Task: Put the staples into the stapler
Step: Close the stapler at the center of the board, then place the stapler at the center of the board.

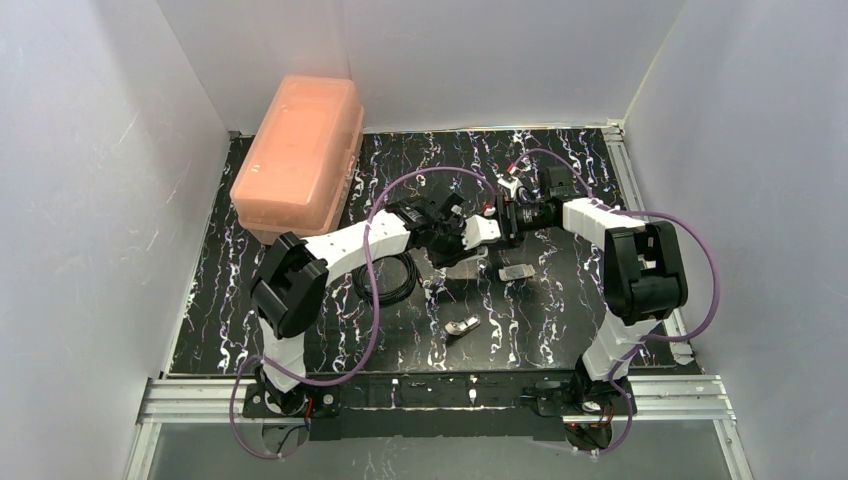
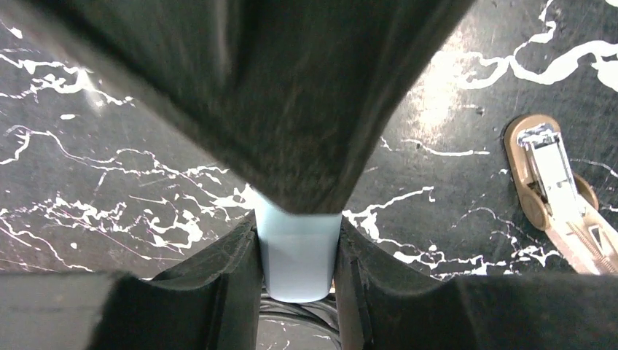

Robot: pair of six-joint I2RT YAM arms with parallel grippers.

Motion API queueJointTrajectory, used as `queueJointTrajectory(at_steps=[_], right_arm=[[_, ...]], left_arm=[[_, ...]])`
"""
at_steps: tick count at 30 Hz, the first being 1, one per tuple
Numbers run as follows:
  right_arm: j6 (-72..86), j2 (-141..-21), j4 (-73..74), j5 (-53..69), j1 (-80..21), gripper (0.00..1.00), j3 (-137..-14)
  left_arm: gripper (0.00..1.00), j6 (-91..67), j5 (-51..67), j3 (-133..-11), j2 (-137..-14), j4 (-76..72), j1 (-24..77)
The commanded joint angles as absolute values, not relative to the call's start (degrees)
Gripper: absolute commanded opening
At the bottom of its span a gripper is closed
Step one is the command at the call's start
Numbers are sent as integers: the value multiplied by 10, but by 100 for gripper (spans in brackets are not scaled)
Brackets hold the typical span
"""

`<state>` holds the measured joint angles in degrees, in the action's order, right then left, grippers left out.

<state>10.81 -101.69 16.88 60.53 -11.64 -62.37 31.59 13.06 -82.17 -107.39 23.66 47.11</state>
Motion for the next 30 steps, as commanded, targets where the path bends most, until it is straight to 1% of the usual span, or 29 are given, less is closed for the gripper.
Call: queueJointTrajectory(at_steps=[1, 6, 13, 18, 20, 21, 23, 25, 27, 30], right_arm=[[34, -983, 219, 593, -99, 97, -656], [-30, -967, 241, 568, -82, 98, -659], [-113, -904, 259, 506, -73, 98, -630], [-159, -853, 267, 460, -73, 99, -605], [-174, -833, 273, 446, -73, 99, -598], [-180, -824, 275, 438, -73, 99, -594], [-193, -808, 281, 423, -72, 99, -589], [-203, -793, 289, 408, -73, 99, -586], [-218, -778, 300, 397, -73, 99, -583], [-237, -753, 305, 396, -73, 99, -572]], left_arm=[[0, 346, 162, -817, -1054, 266, 441], [0, 376, 167, -868, -1101, 314, 392], [0, 440, 169, -987, -1206, 408, 338], [7, 476, 165, -1052, -1270, 457, 332], [14, 483, 164, -1058, -1280, 458, 332], [21, 484, 162, -1060, -1283, 458, 332], [31, 487, 159, -1061, -1289, 456, 332], [38, 489, 152, -1055, -1286, 449, 332], [43, 487, 147, -1044, -1273, 434, 331], [56, 473, 136, -1015, -1237, 383, 329]])
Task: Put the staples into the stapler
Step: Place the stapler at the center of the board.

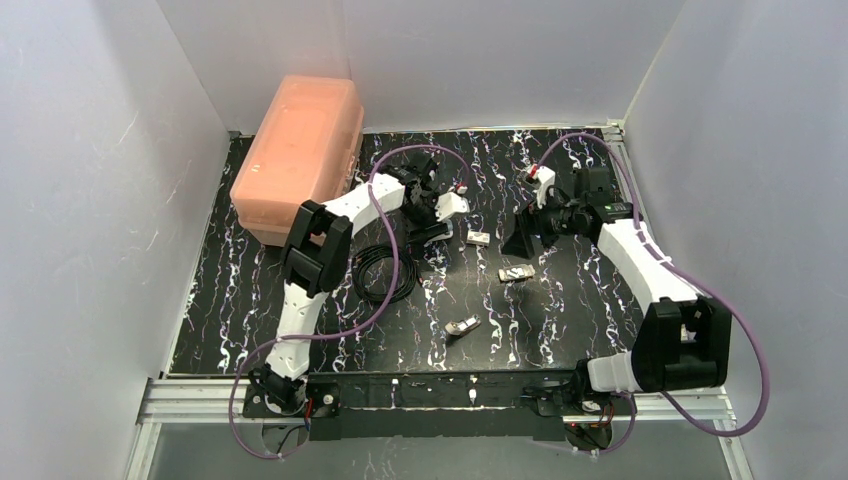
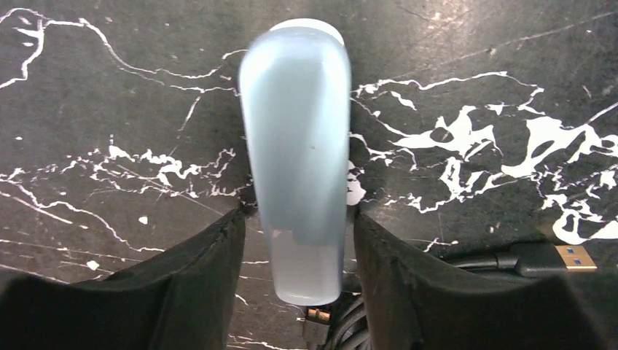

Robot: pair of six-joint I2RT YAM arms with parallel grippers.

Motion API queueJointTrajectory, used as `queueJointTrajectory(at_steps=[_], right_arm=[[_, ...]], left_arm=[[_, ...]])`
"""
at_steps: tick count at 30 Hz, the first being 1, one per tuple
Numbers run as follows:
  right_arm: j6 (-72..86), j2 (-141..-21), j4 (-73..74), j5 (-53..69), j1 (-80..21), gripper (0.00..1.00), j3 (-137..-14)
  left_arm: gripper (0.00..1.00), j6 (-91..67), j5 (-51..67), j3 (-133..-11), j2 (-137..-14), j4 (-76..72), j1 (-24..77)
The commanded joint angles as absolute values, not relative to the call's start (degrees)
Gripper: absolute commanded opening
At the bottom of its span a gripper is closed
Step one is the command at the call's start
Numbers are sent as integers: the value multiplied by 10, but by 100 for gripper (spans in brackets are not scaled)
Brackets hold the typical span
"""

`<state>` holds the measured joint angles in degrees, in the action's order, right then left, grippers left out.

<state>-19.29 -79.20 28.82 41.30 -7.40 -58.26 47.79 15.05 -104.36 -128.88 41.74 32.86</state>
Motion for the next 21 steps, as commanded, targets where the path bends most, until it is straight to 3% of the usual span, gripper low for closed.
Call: queueJointTrajectory(at_steps=[1, 7, 11, 15, 21], right_arm=[[-243, -746, 307, 401, -73, 99, -568], [-438, -763, 446, 468, -90, 99, -573], [-575, -789, 526, 469, -118, 98, -577], [-655, -807, 535, 442, -161, 95, -558], [-659, -838, 470, 401, -251, 92, -534]], left_arm=[[59, 469, 136, -1008, -1226, 372, 328], [64, 405, 141, -959, -1136, 306, 322], [72, 358, 176, -898, -1057, 288, 308], [81, 310, 234, -840, -974, 272, 280], [82, 291, 281, -779, -883, 270, 249]])
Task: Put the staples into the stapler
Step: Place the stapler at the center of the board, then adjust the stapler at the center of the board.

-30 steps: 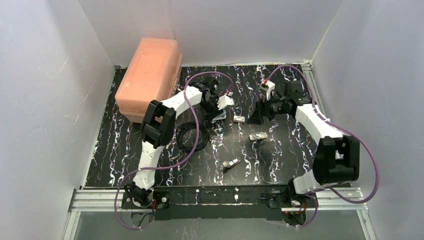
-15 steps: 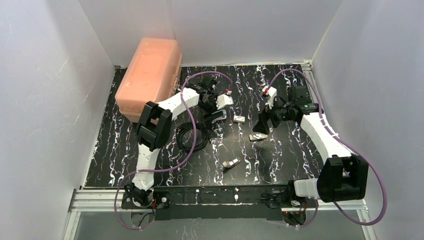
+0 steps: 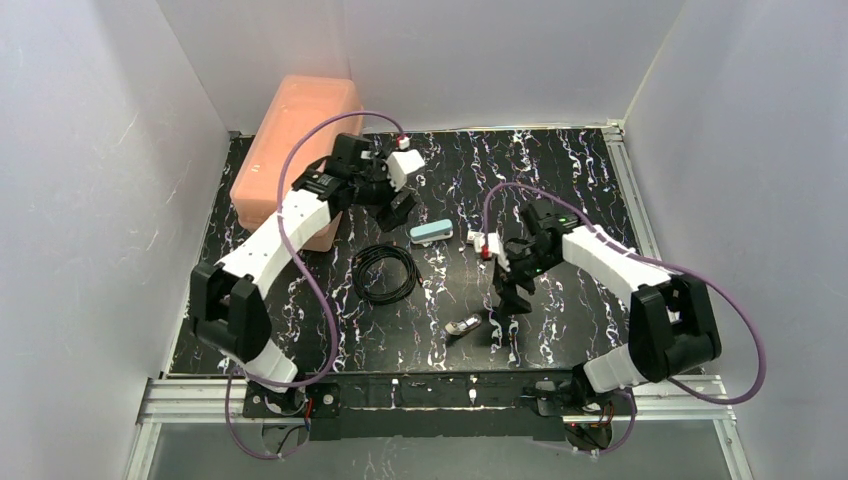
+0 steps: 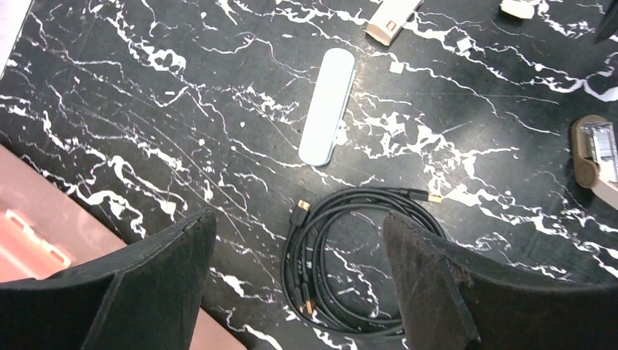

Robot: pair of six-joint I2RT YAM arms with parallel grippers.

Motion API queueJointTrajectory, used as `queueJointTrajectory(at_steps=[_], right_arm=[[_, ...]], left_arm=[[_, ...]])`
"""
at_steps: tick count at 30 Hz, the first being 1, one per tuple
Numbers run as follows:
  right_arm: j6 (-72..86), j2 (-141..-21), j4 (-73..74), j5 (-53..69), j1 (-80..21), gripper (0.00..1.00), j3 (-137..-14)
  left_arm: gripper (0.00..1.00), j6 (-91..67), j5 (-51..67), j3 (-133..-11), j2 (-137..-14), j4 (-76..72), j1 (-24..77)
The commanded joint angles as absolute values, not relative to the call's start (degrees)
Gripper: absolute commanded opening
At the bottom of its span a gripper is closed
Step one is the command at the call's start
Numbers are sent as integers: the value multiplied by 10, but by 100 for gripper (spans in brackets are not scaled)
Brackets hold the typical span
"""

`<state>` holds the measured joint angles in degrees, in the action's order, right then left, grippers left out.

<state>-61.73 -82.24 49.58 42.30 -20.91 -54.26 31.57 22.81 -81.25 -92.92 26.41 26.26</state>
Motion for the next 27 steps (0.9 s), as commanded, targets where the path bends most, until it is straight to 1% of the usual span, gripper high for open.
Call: queueJointTrajectory(at_steps=[1, 6, 13, 21, 24, 27], right_arm=[[-658, -845, 461, 398, -261, 92, -533], [-655, -885, 426, 379, -303, 91, -541], [-622, -903, 370, 338, -363, 89, -530], [-588, -905, 316, 288, -413, 82, -494], [-574, -903, 298, 275, -422, 77, -482], [-550, -903, 276, 266, -428, 70, -473]], left_arm=[[82, 284, 287, -770, -873, 270, 243], [80, 234, 356, -731, -833, 262, 202], [79, 224, 372, -730, -823, 269, 192], [78, 163, 390, -708, -796, 249, 172], [77, 157, 390, -709, -786, 252, 166], [77, 154, 388, -708, -780, 258, 164]])
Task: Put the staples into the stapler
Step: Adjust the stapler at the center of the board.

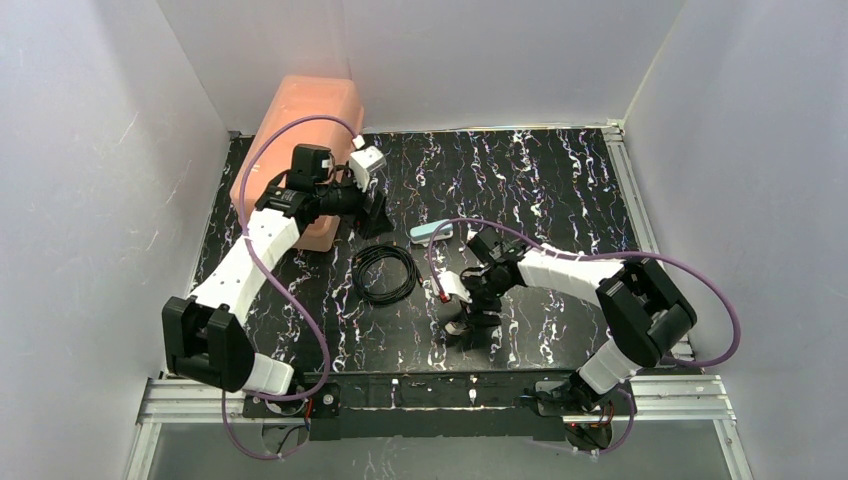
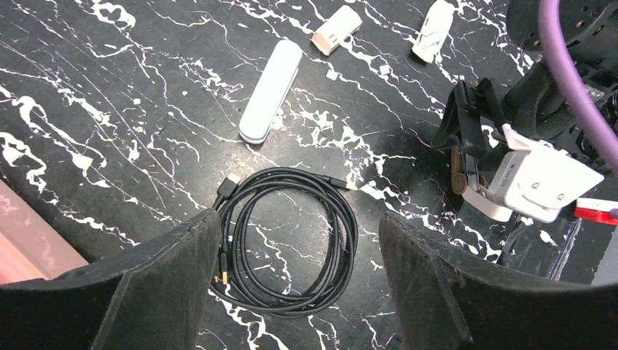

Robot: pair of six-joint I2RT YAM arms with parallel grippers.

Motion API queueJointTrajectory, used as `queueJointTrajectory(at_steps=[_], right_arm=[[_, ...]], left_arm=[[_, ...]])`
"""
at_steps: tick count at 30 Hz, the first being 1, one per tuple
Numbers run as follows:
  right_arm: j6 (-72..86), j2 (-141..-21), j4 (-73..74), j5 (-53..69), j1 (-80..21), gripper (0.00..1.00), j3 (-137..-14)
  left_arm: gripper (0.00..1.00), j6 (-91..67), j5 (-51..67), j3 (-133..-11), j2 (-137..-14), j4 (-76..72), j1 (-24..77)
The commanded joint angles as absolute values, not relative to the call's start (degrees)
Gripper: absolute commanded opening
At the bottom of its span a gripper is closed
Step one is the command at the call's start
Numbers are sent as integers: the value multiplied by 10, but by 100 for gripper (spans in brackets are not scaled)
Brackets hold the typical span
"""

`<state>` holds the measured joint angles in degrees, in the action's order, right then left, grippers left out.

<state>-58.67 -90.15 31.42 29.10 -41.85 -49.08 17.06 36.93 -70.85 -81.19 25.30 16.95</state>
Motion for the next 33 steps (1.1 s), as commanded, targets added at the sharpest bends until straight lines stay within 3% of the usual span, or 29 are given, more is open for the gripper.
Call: queueJointTrajectory(at_steps=[1, 6, 12, 13, 17, 19, 27, 33], right_arm=[[-539, -902, 268, 263, -429, 67, -471], [-476, -898, 233, 251, -431, 47, -459], [-436, -887, 210, 242, -432, 36, -446], [-437, -886, 212, 243, -432, 36, -448], [-485, -880, 239, 242, -432, 60, -456], [-508, -877, 260, 246, -432, 66, -466], [-516, -826, 361, 232, -431, 74, -507], [-515, -777, 425, 286, -431, 81, -510]], left_arm=[[76, 153, 388, -706, -778, 260, 164], [75, 136, 386, -660, -760, 250, 163], [74, 124, 390, -617, -751, 241, 163], [74, 129, 389, -615, -751, 243, 163], [74, 152, 386, -615, -751, 257, 163], [74, 161, 381, -614, -749, 261, 163], [75, 199, 372, -609, -740, 283, 163], [75, 212, 376, -596, -746, 282, 163]])
